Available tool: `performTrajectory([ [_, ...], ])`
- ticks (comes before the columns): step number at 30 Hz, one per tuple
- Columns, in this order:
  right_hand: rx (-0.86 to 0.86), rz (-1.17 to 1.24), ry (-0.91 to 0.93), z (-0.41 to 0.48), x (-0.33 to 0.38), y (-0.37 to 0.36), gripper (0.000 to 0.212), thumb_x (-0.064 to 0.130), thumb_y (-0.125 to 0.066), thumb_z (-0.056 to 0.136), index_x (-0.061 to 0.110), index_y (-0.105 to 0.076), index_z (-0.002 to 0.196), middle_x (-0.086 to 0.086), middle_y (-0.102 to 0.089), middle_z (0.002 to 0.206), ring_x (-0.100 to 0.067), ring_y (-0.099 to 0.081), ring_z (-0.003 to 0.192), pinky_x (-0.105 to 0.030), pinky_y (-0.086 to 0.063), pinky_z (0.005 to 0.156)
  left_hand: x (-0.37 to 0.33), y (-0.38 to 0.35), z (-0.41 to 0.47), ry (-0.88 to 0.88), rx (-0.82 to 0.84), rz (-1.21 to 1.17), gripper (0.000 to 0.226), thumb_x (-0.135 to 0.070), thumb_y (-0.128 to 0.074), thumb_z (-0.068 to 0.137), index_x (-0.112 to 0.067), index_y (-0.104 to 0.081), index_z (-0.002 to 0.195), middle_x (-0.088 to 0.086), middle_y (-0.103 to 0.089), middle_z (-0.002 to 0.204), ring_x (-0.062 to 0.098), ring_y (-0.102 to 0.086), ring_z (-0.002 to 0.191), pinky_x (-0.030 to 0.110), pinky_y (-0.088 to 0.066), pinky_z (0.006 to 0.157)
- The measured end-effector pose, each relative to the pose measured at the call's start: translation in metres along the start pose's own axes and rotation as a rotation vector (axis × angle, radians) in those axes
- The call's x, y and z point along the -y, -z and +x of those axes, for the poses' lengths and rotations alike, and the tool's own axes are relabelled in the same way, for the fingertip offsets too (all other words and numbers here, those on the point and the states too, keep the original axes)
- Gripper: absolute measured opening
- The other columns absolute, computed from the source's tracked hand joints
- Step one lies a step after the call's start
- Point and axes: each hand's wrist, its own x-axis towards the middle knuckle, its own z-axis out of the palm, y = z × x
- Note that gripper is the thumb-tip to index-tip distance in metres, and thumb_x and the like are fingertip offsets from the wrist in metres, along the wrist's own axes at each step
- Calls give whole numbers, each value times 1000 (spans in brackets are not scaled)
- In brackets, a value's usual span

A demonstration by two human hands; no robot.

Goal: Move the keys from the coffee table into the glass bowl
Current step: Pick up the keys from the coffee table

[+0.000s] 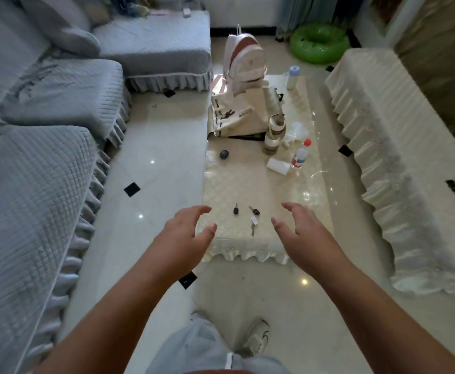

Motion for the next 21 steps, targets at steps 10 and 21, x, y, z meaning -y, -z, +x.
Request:
performTrajectory([
  [10, 15, 2, -100, 88, -14, 5, 53, 52, -45, 97, 28, -41, 143, 0, -45, 146, -23, -55, 117, -45, -42, 101, -18, -14, 114, 5, 83, 37, 47, -51, -47, 95, -37, -43, 140, -6, -46, 144, 7, -49, 106, 45, -45, 99],
  [21, 105, 31, -141, 190, -42, -39, 51, 51, -44, 97, 27, -42, 143, -1, -46, 145, -24, -53, 117, -46, -41, 102, -13, -48, 211, 41, 164, 100, 46, -50, -46, 95, -38, -42, 139, -9, -44, 146, 17, -49, 124, 50, -39, 104],
])
